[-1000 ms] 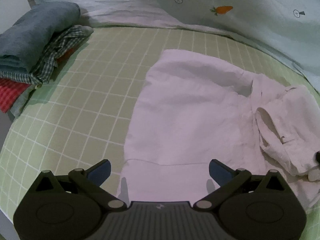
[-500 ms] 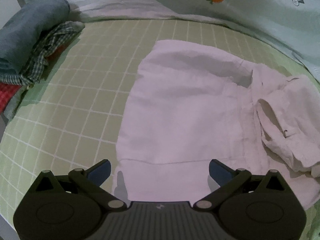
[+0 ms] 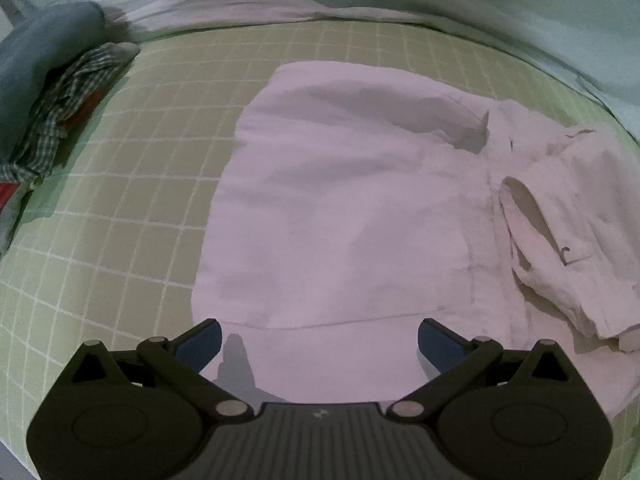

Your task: Fold clothes

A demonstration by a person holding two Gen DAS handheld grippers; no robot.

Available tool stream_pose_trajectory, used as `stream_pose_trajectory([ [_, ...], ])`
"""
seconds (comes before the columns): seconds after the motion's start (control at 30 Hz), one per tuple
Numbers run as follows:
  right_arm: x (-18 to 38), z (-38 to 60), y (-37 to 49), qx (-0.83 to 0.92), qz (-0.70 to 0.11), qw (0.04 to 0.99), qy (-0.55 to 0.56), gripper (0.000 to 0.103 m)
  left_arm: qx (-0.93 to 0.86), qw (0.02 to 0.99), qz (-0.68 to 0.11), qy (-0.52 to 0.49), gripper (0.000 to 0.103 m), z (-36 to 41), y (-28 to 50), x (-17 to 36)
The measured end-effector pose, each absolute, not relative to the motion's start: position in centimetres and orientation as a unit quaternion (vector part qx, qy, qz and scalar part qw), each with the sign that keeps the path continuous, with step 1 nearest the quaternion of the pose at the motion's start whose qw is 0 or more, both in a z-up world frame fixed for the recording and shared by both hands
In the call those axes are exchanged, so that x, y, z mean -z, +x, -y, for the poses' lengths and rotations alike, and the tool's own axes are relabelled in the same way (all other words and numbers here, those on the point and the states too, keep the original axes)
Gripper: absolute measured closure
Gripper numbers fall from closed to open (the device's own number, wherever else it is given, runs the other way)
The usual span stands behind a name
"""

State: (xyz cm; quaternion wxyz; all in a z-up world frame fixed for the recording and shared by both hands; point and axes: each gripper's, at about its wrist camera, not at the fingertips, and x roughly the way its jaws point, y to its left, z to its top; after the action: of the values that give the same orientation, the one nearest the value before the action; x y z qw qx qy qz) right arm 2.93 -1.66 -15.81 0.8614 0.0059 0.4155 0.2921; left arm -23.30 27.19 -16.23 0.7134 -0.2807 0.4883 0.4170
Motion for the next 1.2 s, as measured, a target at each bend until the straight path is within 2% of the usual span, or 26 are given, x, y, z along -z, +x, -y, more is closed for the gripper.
stream_pose_trajectory([
  [0.1, 17.4, 0.9, 4.0, -0.307, -0.449, 0.839, 0.018, 0.006, -0.416, 0.715, -0.487, -0.281, 0.000, -27.3, -23.0, 16.2],
  [0.13, 18.0, 0.7, 4.3, -0.308, -0.465, 0.830, 0.028, 0.014, -0.416, 0.715, -0.486, -0.281, 0.000, -27.3, -22.9, 16.1],
  [0.23, 18.4, 0.5, 4.0, -0.311, -0.469, 0.825, 0.052, 0.016, -0.416, 0.717, -0.484, -0.280, 0.000, -27.3, -22.8, 16.1],
  [0.3, 18.3, 0.4, 4.1, -0.309, -0.471, 0.824, 0.055, 0.032, -0.416, 0.718, -0.482, -0.282, 0.000, -27.3, -22.9, 16.1],
  [0.37, 18.0, 0.9, 4.4, -0.304, -0.476, 0.822, 0.074, 0.063, -0.416, 0.718, -0.481, -0.284, 0.000, -27.3, -22.9, 16.1],
  [0.43, 17.2, 1.4, 4.2, -0.309, -0.470, 0.822, 0.091, 0.081, -0.417, 0.718, -0.478, -0.287, 0.000, -27.3, -23.1, 15.9],
  [0.47, 16.4, 1.2, 3.7, -0.318, -0.457, 0.827, 0.084, 0.085, -0.417, 0.720, -0.474, -0.288, 0.000, -27.4, -23.2, 15.8],
  [0.63, 11.4, -1.2, 0.0, -0.373, -0.371, 0.850, 0.014, 0.091, -0.418, 0.724, -0.458, -0.301, 0.000, -27.5, -24.3, 15.5],
  [0.9, 6.0, -8.6, -8.0, -0.494, -0.284, 0.819, -0.060, 0.091, -0.437, 0.720, -0.429, -0.326, 0.000, -27.8, -27.5, 14.9],
  [1.03, 6.6, -13.8, -13.5, -0.566, -0.266, 0.771, -0.121, 0.091, -0.462, 0.707, -0.410, -0.345, 0.000, -28.3, -30.2, 14.6],
  [1.2, 12.4, -18.8, -18.6, -0.598, -0.301, 0.716, -0.198, 0.088, -0.495, 0.682, -0.391, -0.369, 0.000, -28.9, -33.4, 14.4],
])
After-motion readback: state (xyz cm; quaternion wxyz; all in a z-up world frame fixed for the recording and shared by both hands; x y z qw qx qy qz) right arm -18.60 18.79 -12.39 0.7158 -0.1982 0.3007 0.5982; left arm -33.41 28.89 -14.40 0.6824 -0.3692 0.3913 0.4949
